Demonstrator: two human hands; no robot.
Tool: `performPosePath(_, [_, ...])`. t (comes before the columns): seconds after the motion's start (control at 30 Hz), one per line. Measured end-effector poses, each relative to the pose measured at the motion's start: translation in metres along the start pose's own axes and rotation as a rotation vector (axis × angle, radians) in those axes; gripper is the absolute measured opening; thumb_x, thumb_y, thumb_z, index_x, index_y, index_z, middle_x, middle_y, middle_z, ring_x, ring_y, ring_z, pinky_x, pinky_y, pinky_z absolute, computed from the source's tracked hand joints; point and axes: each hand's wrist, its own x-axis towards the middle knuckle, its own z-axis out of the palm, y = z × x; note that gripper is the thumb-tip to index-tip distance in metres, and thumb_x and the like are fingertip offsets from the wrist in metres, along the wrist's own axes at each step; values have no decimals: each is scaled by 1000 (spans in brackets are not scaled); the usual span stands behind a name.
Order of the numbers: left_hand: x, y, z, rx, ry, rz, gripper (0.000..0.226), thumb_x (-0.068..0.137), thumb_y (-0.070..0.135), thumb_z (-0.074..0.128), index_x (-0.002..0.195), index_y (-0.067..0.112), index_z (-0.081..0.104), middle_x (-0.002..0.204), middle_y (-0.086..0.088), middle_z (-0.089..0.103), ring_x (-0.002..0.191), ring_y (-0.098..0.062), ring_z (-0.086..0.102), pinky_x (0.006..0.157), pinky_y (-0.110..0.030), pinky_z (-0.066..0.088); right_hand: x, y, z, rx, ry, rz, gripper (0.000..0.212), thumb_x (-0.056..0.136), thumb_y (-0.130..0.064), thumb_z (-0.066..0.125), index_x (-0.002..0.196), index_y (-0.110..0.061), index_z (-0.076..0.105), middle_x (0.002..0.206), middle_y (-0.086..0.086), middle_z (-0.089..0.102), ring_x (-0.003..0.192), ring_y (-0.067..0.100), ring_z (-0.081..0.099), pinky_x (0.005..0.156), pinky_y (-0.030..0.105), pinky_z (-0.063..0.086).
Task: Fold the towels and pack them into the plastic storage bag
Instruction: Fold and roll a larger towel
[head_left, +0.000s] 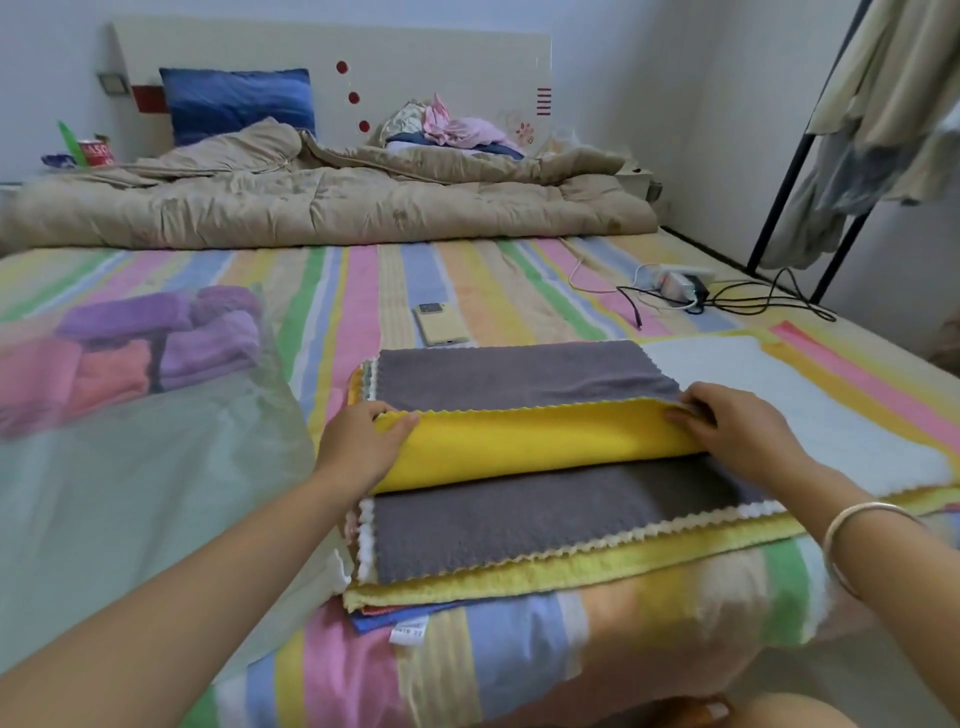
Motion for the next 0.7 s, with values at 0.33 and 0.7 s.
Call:
performPosePath(0.33, [73, -11, 20, 75, 178, 70, 26, 92, 37, 61, 80, 14, 56, 64, 0, 50, 64, -22, 49, 56, -34, 32, 105, 6, 43, 325, 116, 226, 14, 88, -32, 67, 90, -20, 62, 90, 2, 66, 90, 27, 58, 72, 34, 41])
performPosePath(0.7, [146, -22, 37, 243, 167, 172, 31, 92, 43, 59, 74, 19, 53, 59, 1, 48, 58, -17, 48, 49, -34, 30, 159, 11, 79, 146, 106, 335, 20, 90, -44, 60, 95, -25, 64, 101, 7, 68, 95, 32, 58, 70, 34, 41])
